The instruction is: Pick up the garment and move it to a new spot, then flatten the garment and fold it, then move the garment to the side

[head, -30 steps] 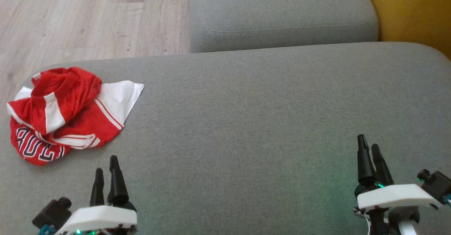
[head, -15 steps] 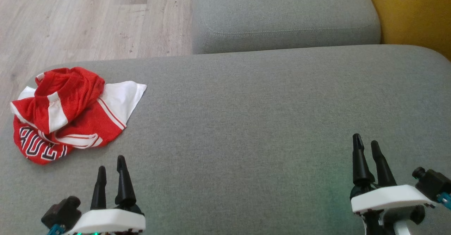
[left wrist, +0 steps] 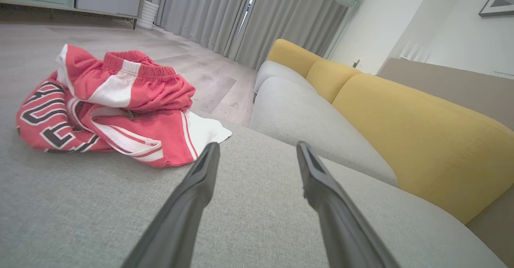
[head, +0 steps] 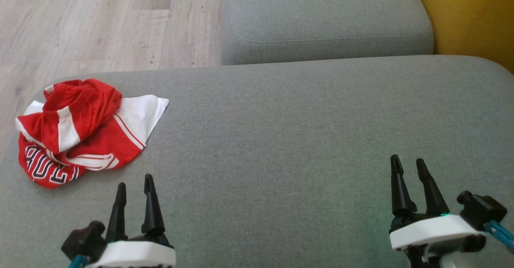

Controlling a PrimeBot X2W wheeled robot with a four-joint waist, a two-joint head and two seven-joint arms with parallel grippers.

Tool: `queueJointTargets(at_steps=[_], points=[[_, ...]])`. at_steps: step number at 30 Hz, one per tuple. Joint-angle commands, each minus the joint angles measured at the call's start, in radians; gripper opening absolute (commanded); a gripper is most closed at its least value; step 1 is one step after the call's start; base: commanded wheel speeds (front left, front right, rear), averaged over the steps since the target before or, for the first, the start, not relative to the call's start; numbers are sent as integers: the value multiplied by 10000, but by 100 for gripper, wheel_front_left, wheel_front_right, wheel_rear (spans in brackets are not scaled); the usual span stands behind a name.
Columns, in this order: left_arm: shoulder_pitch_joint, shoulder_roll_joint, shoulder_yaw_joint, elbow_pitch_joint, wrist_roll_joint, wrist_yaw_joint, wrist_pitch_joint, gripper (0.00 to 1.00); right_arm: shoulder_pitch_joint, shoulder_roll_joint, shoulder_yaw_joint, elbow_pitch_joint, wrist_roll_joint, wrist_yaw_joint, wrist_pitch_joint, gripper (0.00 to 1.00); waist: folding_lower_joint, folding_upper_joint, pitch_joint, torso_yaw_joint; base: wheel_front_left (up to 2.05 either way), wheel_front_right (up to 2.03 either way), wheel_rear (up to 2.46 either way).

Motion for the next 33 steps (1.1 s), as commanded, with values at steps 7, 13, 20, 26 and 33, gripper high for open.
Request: queueJointTargets(at_steps=[7,13,20,26,33], points=[[-109,67,57,-480,1099,149,-358,100,-122,-89,286,-432,-966,-6,-387,100,-1,0,-96,51,0,0,0],[-37,70,-36,-519,1819,225,-534,100,-37,-94,329,-469,-1599,-6,-564,100,-1,0,-161,102,0,0,0],[38,74,-141,-555,2692,264,-739,100,18,-99,465,-533,-2404,-7,-770,100,-1,0,-194,146,0,0,0],[79,76,-226,-588,3297,288,-886,100,78,-103,564,-590,-3003,-7,-918,100,-1,0,-246,202,0,0,0],[148,79,-321,-640,4042,336,-1062,100,140,-108,700,-683,-3788,-7,-1094,100,-1,0,-317,244,0,0,0]])
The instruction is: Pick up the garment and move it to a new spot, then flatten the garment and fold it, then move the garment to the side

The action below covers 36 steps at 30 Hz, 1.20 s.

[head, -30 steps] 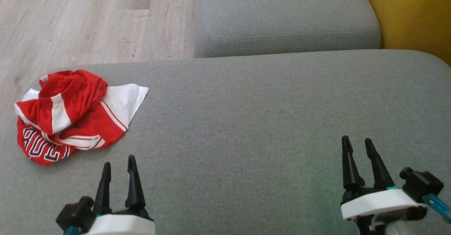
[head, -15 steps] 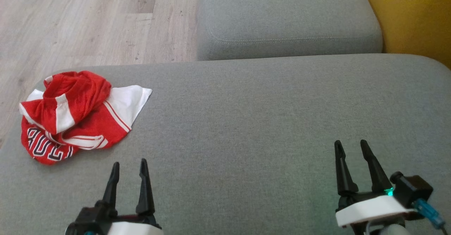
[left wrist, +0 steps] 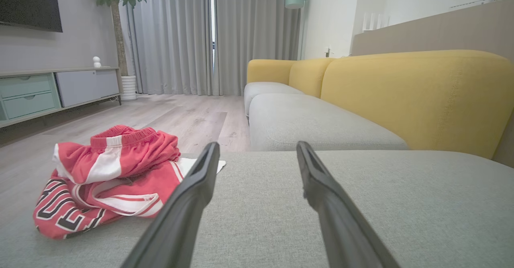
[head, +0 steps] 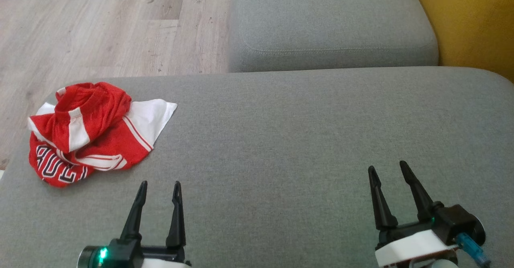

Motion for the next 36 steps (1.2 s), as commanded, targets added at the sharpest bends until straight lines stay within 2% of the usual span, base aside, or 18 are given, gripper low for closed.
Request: queueJointTargets(at_steps=[1,22,29,36], points=[[-263,37,247,-364,89,70,-107,100,-260,-102,251,-375,-66,-7,-122,100,1,0,5,-2,0,0,0],[-364,37,262,-209,126,48,-107,100,-239,-102,115,-257,-56,-7,-122,100,1,0,29,127,0,0,0],[-322,37,301,-167,134,143,-107,100,-205,-102,143,-131,-126,-7,-122,100,1,0,44,446,0,0,0],[-321,37,389,28,254,144,-107,100,-186,-102,184,-108,-32,-7,-122,100,1,0,60,1098,0,0,0]])
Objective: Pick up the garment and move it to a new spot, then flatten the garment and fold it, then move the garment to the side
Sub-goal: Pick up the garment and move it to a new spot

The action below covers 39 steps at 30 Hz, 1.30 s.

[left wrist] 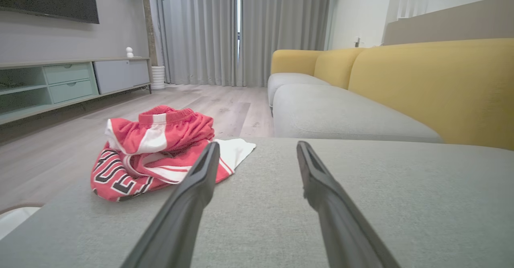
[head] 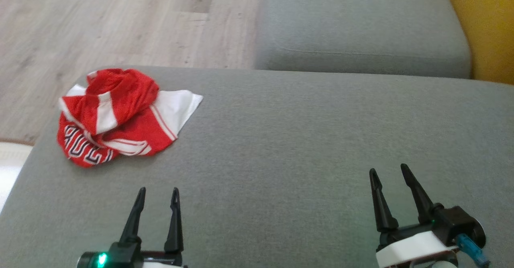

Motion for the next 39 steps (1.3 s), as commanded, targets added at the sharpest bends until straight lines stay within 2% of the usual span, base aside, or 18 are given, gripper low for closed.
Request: queueJointTargets(at_steps=[1,10,21,33,39], points=[[-418,26,391,-278,125,50,-95,100,-213,-97,253,-299,7,-7,-120,100,0,0,36,290,0,0,0],[-382,26,922,-409,265,-2,-95,100,-341,-97,502,-185,152,-7,-120,100,0,0,197,1443,0,0,0],[-367,26,1266,-529,327,-60,-95,100,-442,-97,622,-161,118,-7,-120,100,0,0,378,2464,0,0,0],[-432,26,1225,-600,231,-57,-95,100,-483,-97,594,-158,-40,-7,-120,100,0,0,621,3095,0,0,0],[-748,26,1249,-671,212,-93,-95,100,-517,-97,550,-188,-327,-7,-120,100,0,0,994,3203,0,0,0]])
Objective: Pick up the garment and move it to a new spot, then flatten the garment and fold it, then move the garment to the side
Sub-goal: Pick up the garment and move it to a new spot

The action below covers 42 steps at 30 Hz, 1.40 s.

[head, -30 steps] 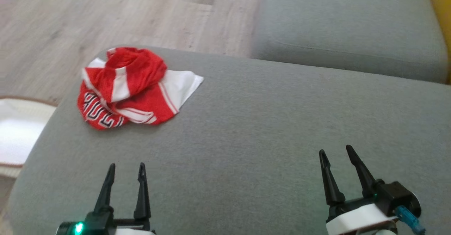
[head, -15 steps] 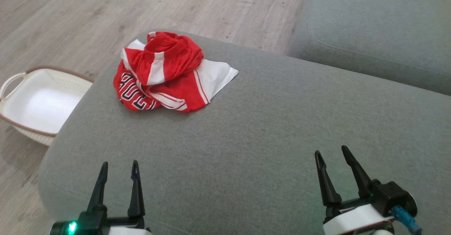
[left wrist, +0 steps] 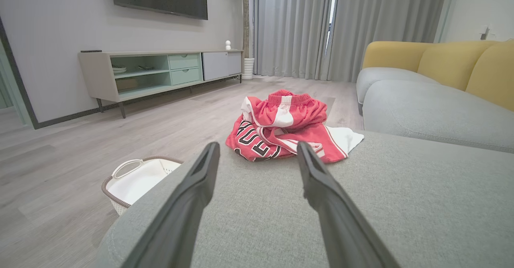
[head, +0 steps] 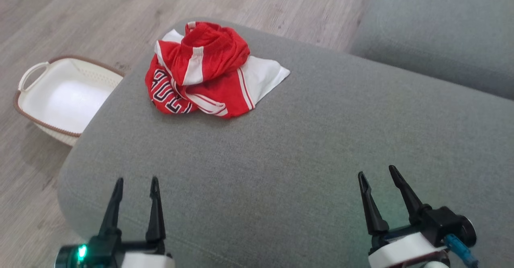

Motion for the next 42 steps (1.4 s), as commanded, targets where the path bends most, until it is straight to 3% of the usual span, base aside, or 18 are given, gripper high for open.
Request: queueJointTargets(at_steps=[1,9,17,23,25,29,37,42], points=[[-769,8,381,-432,-23,-35,-95,100,-495,-97,138,-326,-191,-7,-120,100,0,0,252,3,0,0,0],[-2060,84,749,-946,95,-343,-95,100,-920,-193,-15,-593,-765,-7,-120,100,0,0,1361,-108,0,0,0],[-5371,937,1210,-549,90,-1074,-95,100,-1651,-853,-23,-1016,-1072,-7,-120,100,0,0,2840,-186,0,0,0],[-8252,1831,470,1838,-245,-1395,-95,100,-1921,-1445,158,-1208,-1208,-7,-120,100,0,0,3736,-415,0,0,0],[-9820,2008,-224,3547,-755,-1422,99,100,-1935,-1773,152,-1380,-1301,-7,-120,100,0,0,4153,-477,0,0,0],[-11423,2047,-1255,5717,-1805,-1426,679,100,-1893,-2117,267,-1668,-1405,-7,-120,100,0,0,4608,-606,0,0,0],[-12345,2523,-3707,8332,-3749,-1429,2194,100,-2030,-2461,447,-2226,-1492,-7,-120,100,0,0,5268,-1227,0,0,0],[-12678,3225,-4281,9381,-4053,-1429,1990,100,-2251,-2522,500,-2519,-1539,-7,-120,100,0,0,5578,-1584,0,0,0]])
